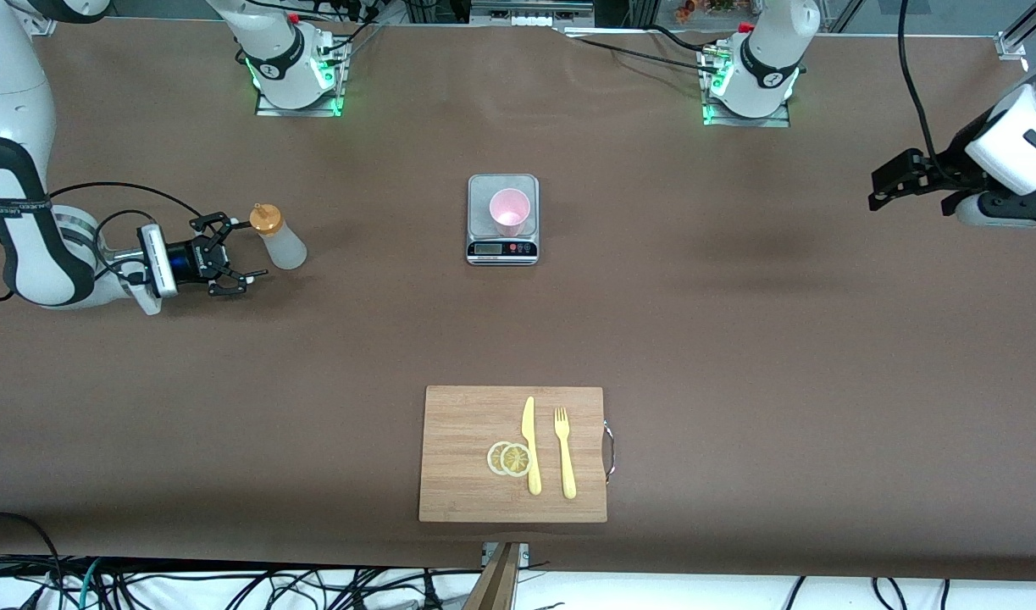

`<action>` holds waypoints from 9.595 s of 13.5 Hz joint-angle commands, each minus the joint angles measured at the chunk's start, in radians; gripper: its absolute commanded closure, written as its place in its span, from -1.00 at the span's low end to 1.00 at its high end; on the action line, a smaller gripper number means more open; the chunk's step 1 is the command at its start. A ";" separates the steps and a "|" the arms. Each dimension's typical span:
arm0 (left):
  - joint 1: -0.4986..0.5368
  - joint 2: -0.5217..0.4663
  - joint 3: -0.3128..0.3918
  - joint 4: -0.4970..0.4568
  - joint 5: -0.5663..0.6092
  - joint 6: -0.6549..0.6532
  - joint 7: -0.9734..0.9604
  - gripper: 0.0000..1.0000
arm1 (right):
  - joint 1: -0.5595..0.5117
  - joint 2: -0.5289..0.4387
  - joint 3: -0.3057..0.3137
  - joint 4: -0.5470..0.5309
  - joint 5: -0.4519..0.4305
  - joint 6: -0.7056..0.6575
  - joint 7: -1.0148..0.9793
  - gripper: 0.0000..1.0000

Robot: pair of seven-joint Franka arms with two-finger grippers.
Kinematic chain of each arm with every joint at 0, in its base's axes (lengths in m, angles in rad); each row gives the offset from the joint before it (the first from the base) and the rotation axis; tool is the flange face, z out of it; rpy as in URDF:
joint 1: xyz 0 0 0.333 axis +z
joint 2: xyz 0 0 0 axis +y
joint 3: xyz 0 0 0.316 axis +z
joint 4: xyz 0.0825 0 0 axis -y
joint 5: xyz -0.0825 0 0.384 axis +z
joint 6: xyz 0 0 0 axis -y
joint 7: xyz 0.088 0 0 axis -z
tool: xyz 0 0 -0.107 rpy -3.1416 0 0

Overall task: Add sauce to pink cup with both arms
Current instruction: 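Grasp the white squeeze bottle with the right gripper and lift it, then carry the bottle with the right gripper over the pink cup, then tilt the bottle nozzle into the pink cup with the right gripper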

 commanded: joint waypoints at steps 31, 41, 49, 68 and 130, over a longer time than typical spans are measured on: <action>0.007 0.002 -0.009 -0.026 0.040 0.004 -0.003 -1.00 | -0.020 0.033 0.037 -0.146 0.099 0.051 -0.206 -0.56; 0.007 0.000 -0.009 -0.026 0.037 0.003 -0.005 -1.00 | 0.021 0.039 0.049 -0.134 0.173 0.039 -0.222 1.00; 0.007 0.000 -0.009 -0.028 0.037 0.001 -0.005 -1.00 | 0.156 -0.171 0.042 -0.086 0.118 0.249 0.043 1.00; 0.005 0.000 -0.011 -0.028 0.037 -0.002 -0.005 -1.00 | 0.695 -0.404 0.045 -0.111 -0.345 0.720 1.008 1.00; 0.008 0.000 -0.012 -0.031 0.043 -0.005 -0.003 -1.00 | 1.140 -0.321 0.042 0.113 -1.007 0.451 1.652 1.00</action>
